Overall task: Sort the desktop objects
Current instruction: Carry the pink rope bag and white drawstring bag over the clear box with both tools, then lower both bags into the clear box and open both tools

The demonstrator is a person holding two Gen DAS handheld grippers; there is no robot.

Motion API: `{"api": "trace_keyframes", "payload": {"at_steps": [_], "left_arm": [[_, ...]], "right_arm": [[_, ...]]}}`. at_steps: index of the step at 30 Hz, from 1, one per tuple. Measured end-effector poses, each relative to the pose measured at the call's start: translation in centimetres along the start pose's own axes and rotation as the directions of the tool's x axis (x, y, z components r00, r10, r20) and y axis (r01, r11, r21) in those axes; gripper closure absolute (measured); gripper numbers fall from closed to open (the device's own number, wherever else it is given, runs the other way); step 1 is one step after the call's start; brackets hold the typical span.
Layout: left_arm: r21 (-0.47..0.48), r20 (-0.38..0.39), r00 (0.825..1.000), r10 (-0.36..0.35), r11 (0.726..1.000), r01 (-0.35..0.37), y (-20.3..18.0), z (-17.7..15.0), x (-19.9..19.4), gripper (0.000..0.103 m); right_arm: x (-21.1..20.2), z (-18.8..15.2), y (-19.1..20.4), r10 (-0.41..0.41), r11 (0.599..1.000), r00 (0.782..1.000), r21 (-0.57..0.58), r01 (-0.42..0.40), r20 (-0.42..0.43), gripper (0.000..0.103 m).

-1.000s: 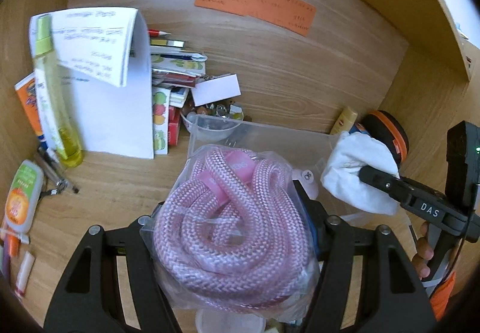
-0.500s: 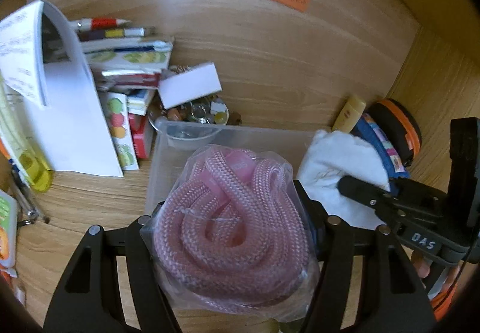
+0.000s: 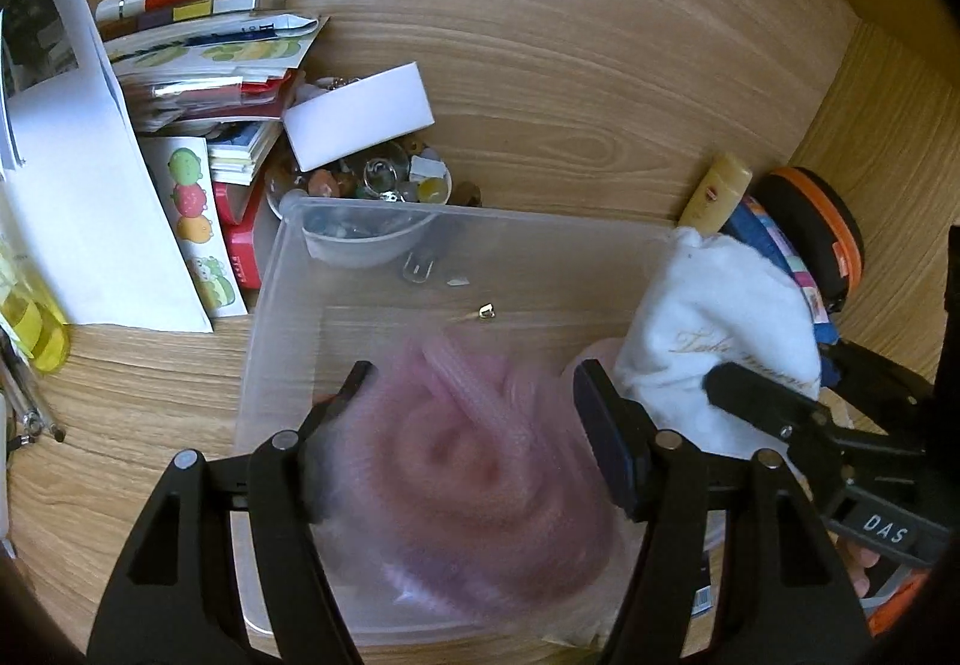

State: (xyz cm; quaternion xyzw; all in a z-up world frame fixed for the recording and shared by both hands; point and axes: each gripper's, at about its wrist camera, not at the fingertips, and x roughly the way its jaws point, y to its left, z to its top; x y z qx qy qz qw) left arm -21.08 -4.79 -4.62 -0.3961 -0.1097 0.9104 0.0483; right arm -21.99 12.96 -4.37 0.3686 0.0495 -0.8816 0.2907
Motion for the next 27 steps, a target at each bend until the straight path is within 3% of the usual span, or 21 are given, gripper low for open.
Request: {"api": "trace_keyframes", "payload": {"at_steps": [14, 16, 24, 27], "left_arm": [[0.021, 0.035, 0.999, -0.002, 1.000, 0.001, -0.5, -0.1, -1.6, 0.037], [0.030, 0.053, 0.999, -0.002, 1.000, 0.000, -0.7, 0.0, -2.1, 0.034], [0.047, 0.085, 0.996, 0.010, 0.999, -0.014, -1.5, -0.2, -4.1, 0.030], [0.052, 0.102, 0.995, 0.016, 0.998, -0.021, -1.8, -0.6, -5.1, 0.026]], "right_arm": [[-1.5, 0.3, 0.5, 0.006, 0.999, 1.000, -0.032, -0.005, 0.018, 0.042], [-2.1, 0.4, 0.6, 0.006, 0.999, 1.000, -0.032, -0.005, 0.031, 0.034], [-4.8, 0.0, 2.3, -0.002, 0.997, 0.997, -0.079, 0.008, 0.083, 0.026], [-5.7, -0.4, 2.7, -0.013, 0.996, 0.995, -0.088, 0.022, 0.098, 0.017]]}}
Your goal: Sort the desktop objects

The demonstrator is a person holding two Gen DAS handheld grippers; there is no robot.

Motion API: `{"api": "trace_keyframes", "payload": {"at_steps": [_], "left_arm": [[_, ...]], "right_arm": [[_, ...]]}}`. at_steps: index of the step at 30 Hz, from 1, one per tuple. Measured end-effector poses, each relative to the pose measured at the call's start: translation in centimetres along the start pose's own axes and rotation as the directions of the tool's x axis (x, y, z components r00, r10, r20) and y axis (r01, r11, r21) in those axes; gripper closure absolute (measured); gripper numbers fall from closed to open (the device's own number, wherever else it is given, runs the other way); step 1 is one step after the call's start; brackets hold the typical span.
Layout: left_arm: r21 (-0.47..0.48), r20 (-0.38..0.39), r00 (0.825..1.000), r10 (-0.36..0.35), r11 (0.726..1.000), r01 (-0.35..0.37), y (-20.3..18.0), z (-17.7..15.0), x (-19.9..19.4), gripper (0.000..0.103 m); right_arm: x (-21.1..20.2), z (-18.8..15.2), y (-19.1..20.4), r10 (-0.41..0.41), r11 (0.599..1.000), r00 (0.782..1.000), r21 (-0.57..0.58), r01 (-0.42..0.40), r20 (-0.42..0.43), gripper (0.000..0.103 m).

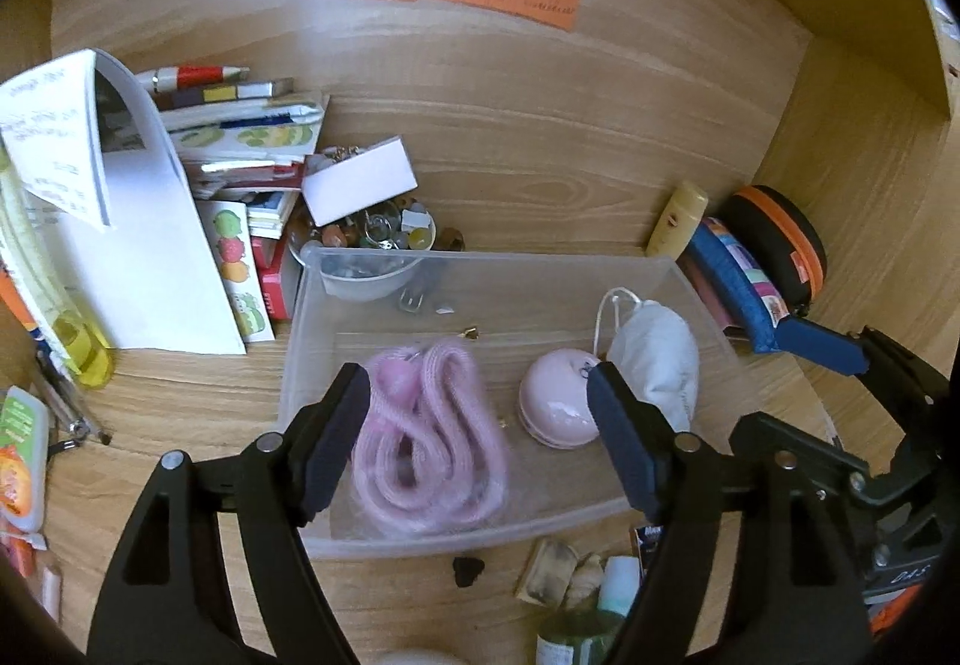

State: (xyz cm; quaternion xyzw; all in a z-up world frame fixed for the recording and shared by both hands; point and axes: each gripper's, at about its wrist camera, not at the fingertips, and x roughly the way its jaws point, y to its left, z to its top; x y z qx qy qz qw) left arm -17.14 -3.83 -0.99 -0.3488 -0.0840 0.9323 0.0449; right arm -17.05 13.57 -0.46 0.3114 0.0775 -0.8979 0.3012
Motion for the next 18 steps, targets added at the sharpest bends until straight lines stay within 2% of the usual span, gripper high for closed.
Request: {"api": "trace_keyframes", "payload": {"at_steps": [9, 13, 18], "left_arm": [[-0.007, 0.058, 0.998, 0.028, 1.000, -0.028, -0.1, -1.0, -3.4, 0.011], [-0.016, 0.072, 0.997, 0.039, 0.999, -0.038, 0.2, -1.7, -4.6, 0.009], [-0.023, 0.049, 0.997, 0.061, 0.998, -0.060, 1.1, -3.1, -5.7, 0.007]], "right_arm": [[-2.6, -0.9, 0.2, -0.026, 1.000, 0.999, 0.011, 0.026, 0.027, 0.016], [-3.5, -1.4, -0.1, -0.036, 0.999, 0.999, 0.037, 0.034, 0.033, 0.014], [-4.2, -2.5, -0.4, -0.035, 0.998, 0.999, 0.061, 0.033, 0.030, 0.009]]}}
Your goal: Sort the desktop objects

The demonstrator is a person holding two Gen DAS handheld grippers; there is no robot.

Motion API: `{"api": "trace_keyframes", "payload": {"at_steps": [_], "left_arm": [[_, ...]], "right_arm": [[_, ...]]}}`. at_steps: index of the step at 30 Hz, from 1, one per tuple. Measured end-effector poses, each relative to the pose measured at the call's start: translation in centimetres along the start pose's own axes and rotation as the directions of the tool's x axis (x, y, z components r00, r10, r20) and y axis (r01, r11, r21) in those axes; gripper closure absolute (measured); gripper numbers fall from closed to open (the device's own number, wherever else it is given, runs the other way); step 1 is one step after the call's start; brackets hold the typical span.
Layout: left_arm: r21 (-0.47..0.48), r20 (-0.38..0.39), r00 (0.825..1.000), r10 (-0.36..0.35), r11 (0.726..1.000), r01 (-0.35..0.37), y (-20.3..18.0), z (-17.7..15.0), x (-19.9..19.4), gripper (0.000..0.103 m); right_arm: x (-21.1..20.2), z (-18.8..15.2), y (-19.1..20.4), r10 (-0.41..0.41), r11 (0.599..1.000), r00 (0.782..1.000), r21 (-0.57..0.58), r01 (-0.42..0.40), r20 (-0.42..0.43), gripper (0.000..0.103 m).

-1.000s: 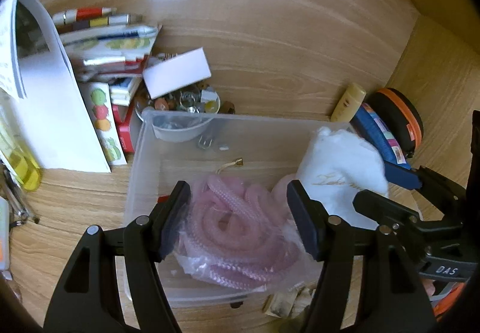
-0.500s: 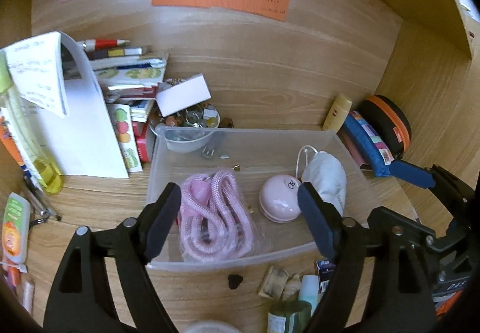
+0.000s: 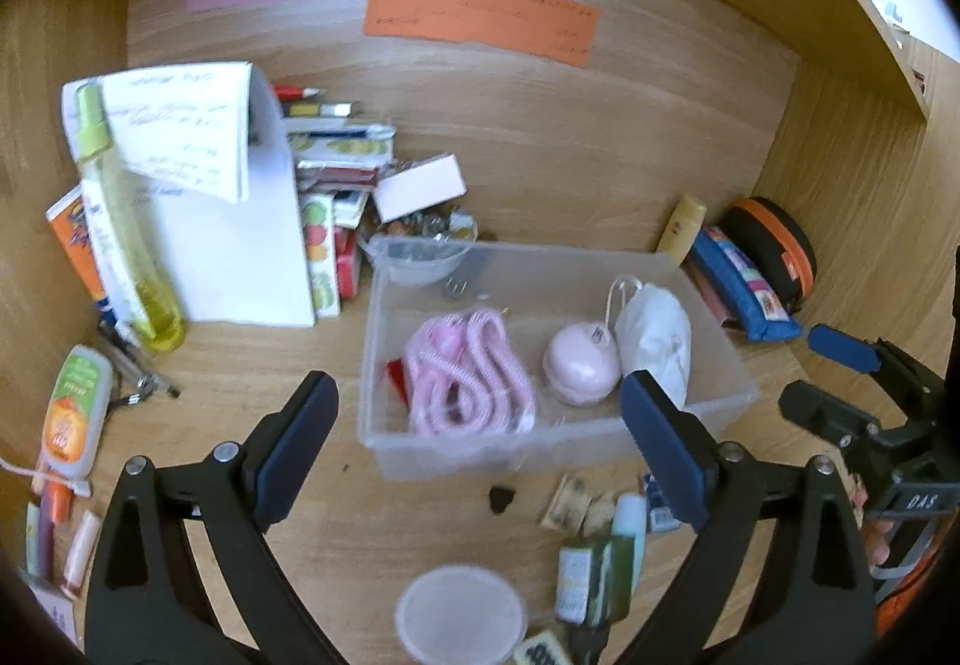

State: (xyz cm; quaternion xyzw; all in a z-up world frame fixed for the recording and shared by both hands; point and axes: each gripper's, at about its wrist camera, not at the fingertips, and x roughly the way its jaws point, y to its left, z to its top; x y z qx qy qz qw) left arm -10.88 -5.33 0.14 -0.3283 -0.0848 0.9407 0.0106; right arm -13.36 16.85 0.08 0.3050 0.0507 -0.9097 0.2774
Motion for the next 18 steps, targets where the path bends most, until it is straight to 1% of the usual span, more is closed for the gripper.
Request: {"api": "trace_keyframes", "payload": {"at_steps": [2, 9, 18], "left_arm": [[-0.005, -0.007, 1.000, 0.013, 1.000, -0.013, 0.5, -0.6, -0.4, 0.007], [-0.034, -0.053, 0.998, 0.046, 0.998, -0.048, 2.6, -3.2, -1.0, 0.007], [-0.018, -0.109, 0.990, 0.088, 0.996, -0.091, 3.4, -5.7, -1.1, 0.007]], "right_arm": [[-0.2, -0.4, 0.0, 0.000, 1.000, 1.000, 0.009, 0.000, -0.002, 0.006], [0.2, -1.9, 0.0, 0.011, 0.999, 0.999, 0.032, -0.009, -0.040, 0.006], [0.7, -3.6, 0.6, 0.011, 0.999, 0.997, 0.048, -0.007, -0.075, 0.006]]}}
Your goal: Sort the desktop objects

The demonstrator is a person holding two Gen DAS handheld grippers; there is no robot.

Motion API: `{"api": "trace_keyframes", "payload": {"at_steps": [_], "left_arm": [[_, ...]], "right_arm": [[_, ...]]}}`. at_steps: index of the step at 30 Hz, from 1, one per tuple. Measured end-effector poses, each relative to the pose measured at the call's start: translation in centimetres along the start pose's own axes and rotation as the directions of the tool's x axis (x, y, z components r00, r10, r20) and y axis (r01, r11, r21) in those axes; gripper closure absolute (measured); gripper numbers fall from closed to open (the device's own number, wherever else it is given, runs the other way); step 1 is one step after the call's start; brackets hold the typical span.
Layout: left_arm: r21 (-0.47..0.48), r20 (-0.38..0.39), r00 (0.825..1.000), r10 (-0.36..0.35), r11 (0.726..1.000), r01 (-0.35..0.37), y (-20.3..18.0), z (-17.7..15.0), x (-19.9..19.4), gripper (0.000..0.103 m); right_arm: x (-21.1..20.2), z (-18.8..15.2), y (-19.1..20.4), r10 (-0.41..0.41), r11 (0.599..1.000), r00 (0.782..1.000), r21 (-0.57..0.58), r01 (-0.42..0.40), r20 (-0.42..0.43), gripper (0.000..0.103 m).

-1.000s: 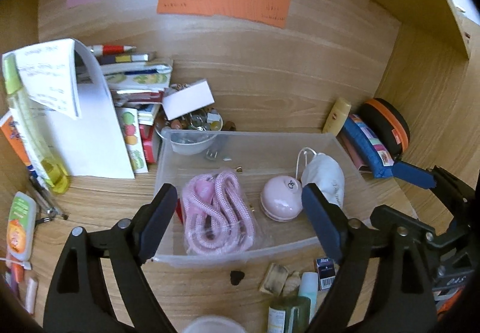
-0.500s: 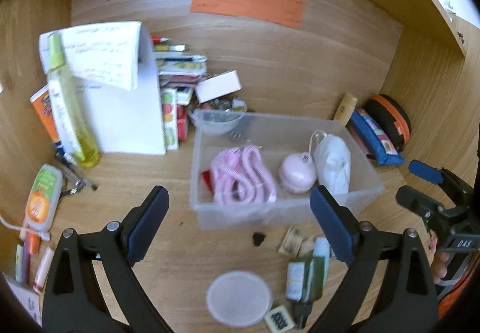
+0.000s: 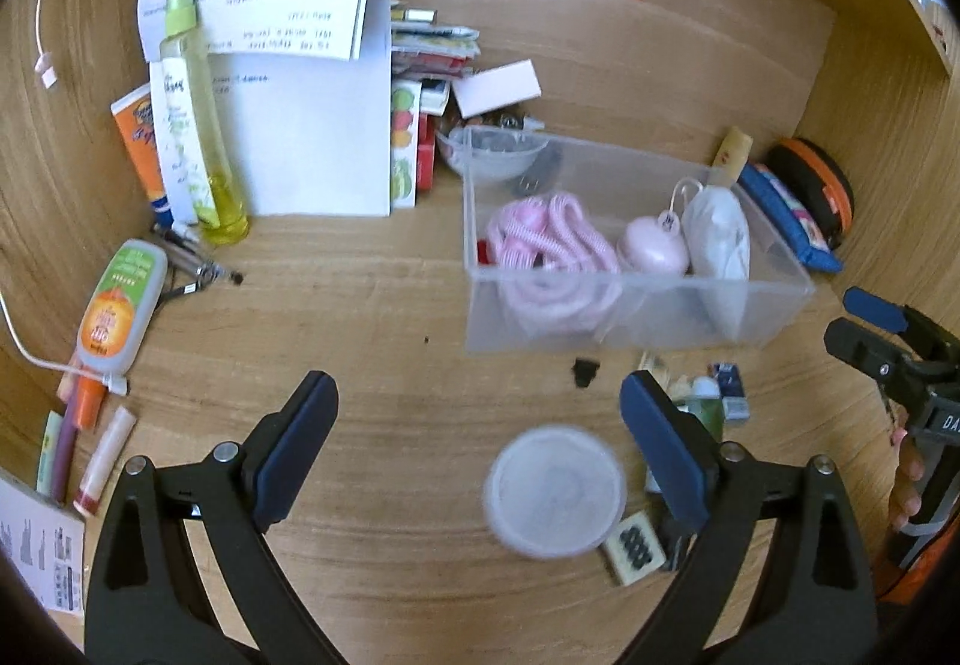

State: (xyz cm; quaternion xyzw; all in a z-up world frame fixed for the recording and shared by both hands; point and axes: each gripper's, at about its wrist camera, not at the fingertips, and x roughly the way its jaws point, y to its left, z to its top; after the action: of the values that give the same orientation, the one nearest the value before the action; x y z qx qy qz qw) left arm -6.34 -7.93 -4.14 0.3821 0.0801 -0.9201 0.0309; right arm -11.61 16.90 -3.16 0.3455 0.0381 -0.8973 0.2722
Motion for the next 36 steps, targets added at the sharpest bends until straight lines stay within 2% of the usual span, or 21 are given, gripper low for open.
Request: {"api": "trace_keyframes", "payload": {"at_steps": [7, 13, 23, 27, 29, 34, 36], "left_arm": [[0.022, -0.035, 0.999, -0.003, 1.000, 0.003, -0.3, -1.7, 0.2, 0.007], [0.036, -0.074, 0.997, -0.005, 0.999, 0.008, -0.3, -2.7, 1.0, 0.007], [0.029, -0.106, 0.994, 0.000, 1.000, 0.003, 0.5, -4.3, 1.2, 0.007], [0.018, -0.110, 0.994, -0.007, 1.000, 0.009, 1.1, -4.7, 1.2, 0.007], [0.011, -0.114, 0.993, -0.013, 1.000, 0.014, 1.3, -4.8, 1.2, 0.007], [0.010, -0.116, 0.993, -0.033, 0.999, 0.034, 1.1, -4.8, 1.1, 0.007], [0.016, -0.114, 0.993, -0.042, 0.999, 0.044, 0.7, -4.8, 1.1, 0.007]], "right_arm": [[1.0, -1.4, 2.4, 0.055, 0.998, 0.998, -0.030, -0.056, -0.036, 0.006], [3.5, -3.1, 5.7, 0.044, 0.990, 0.995, -0.128, -0.054, -0.087, 0.006], [6.0, -4.4, 7.9, 0.073, 0.981, 0.985, -0.164, -0.099, -0.158, 0.009], [6.6, -4.6, 8.1, 0.084, 0.978, 0.976, -0.170, -0.119, -0.200, 0.024], [6.8, -4.7, 8.4, 0.070, 0.977, 0.978, -0.184, -0.107, -0.199, 0.027], [6.7, -4.7, 8.6, 0.086, 0.972, 0.976, -0.197, -0.126, -0.199, 0.058], [6.7, -4.7, 8.5, 0.085, 0.973, 0.976, -0.194, -0.125, -0.201, 0.059]]}}
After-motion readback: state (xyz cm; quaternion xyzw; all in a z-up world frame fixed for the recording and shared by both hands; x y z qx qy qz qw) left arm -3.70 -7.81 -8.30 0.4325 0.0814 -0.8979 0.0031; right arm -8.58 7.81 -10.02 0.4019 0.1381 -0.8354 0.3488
